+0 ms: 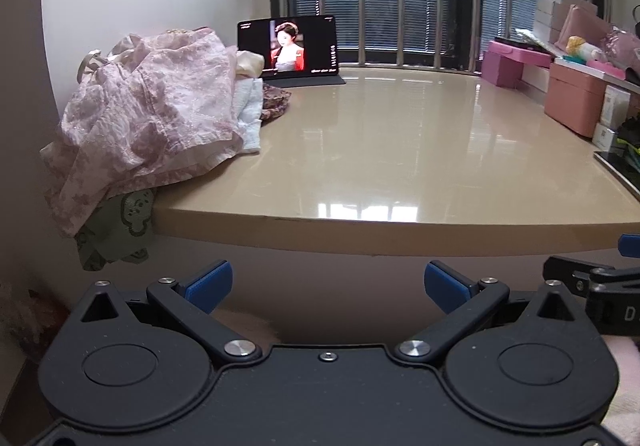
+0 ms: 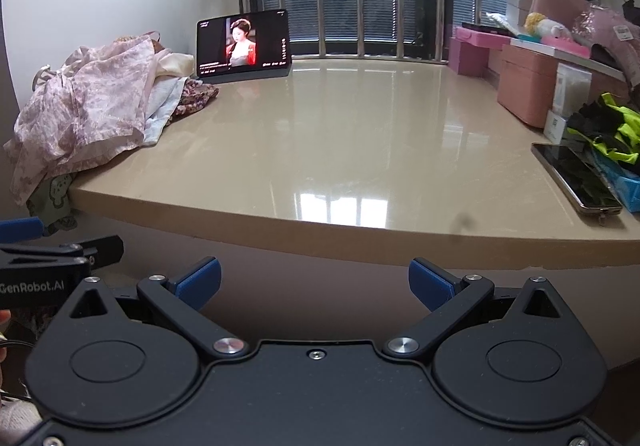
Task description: Fold clothes
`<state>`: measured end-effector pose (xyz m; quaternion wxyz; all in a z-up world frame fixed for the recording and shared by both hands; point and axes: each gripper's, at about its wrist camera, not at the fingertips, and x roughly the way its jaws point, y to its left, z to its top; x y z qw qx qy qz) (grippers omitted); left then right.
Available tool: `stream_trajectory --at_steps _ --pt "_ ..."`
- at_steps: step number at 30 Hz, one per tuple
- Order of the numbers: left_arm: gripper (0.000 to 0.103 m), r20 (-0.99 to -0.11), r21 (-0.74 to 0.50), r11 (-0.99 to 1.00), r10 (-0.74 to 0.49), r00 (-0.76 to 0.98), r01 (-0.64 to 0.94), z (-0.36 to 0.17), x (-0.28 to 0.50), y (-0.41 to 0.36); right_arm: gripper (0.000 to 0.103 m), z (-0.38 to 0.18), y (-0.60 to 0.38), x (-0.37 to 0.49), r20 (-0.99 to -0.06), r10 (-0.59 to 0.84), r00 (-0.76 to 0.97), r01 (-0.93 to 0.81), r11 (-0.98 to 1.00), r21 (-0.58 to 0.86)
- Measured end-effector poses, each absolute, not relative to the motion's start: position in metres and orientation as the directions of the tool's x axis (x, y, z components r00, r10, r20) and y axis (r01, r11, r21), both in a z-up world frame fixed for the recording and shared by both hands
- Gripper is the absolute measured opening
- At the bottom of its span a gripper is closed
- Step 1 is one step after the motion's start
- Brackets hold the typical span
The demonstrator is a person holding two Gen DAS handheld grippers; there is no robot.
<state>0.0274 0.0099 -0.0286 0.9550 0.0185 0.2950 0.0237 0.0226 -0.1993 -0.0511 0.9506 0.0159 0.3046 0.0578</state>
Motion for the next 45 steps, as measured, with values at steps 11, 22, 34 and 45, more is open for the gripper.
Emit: stream_trajectory --at_steps 11,22,34,45 --pt "0.103 -0.568 0.06 0.995 0.104 0.817 -0.085 -0.036 0.053 0.024 0.102 -0.061 -0.19 0.049 -0.577 0.11 0.809 -0.1 0.994 0.049" --pt "0.103 -0.546 0.04 0.981 0.179 0.818 -0.188 -0.033 0.07 0.066 0.102 -0.053 -0.159 0.077 -0.537 0.21 0.817 -0.219 0.975 0.048" --pt "0.103 -0.549 -0.038 0.919 0.31 0.776 -0.393 -0.031 0.068 0.159 0.099 -0.022 -0.058 0.128 -0.471 0.391 0.791 -0.465 0.884 -0.047" --pt "0.103 -0.567 -0.034 0.836 0.435 0.699 -0.548 -0.029 0.055 0.235 0.089 -0.003 0.051 0.181 -0.402 0.563 0.722 -0.638 0.767 -0.072"
